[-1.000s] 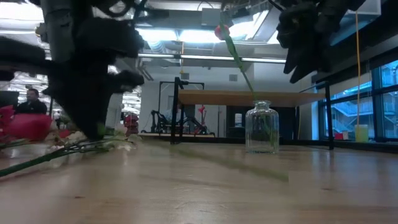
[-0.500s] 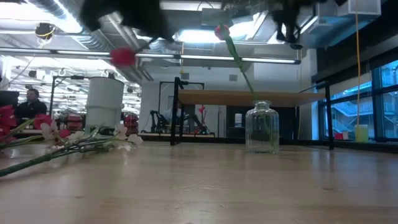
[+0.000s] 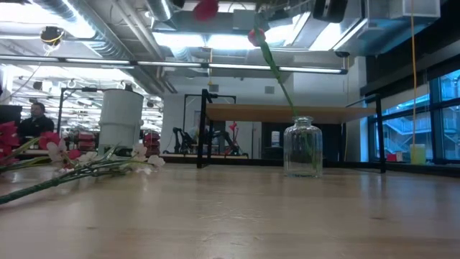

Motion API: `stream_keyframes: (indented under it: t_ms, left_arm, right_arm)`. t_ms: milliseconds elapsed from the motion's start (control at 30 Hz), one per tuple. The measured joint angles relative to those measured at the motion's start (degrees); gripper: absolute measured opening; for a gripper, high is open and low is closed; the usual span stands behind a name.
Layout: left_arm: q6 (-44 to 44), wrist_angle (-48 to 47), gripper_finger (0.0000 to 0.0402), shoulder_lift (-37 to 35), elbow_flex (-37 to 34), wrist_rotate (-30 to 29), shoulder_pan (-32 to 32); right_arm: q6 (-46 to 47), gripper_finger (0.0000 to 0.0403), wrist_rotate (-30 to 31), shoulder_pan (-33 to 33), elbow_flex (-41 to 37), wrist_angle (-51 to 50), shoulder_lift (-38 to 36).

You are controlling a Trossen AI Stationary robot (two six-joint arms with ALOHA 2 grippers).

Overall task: Pick and place flowers into a vace then onto a shelf
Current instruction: Put the red flower into the right transparent vase

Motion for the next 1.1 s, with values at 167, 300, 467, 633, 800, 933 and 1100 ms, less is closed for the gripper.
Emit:
stream_keyframes:
  t_ms: [167, 300, 467, 633, 800, 933, 1100]
  left_arm:
    - [4.37, 2.54, 0.0009, 0.00, 0.00, 1.69, 0.43]
    - [4.90, 2.49, 0.0009, 0.04, 0.00, 3.01, 0.63]
    - [5.60, 2.47, 0.0009, 0.04, 0.00, 3.02, 0.74]
    - [8.21, 2.47, 0.0009, 0.04, 0.00, 2.99, 0.70]
    - [8.28, 2.47, 0.0009, 0.04, 0.00, 2.76, 0.72]
    - [8.30, 2.47, 0.0009, 0.05, 0.00, 2.67, 0.72]
    - [9.85, 2.55, 0.0009, 0.07, 0.00, 2.70, 0.70]
  right_arm:
    - [0.20, 0.0167, 0.73, 1.00, 0.00, 2.99, 2.08]
    - [0.40, 0.0167, 0.72, 1.09, 0.00, 5.67, 4.43]
    - [0.40, 0.0167, 0.70, 1.09, -0.04, 10.50, 5.60]
    - [0.38, 0.0154, 0.57, 1.09, -0.02, 13.43, 6.86]
    - [1.51, 0.0125, 0.44, 1.09, -0.04, 13.17, 8.53]
    - [1.58, 0.0092, 0.44, 1.09, -0.04, 13.30, 8.57]
    - [1.54, 0.0040, -0.24, 1.05, -0.04, 13.64, 8.57]
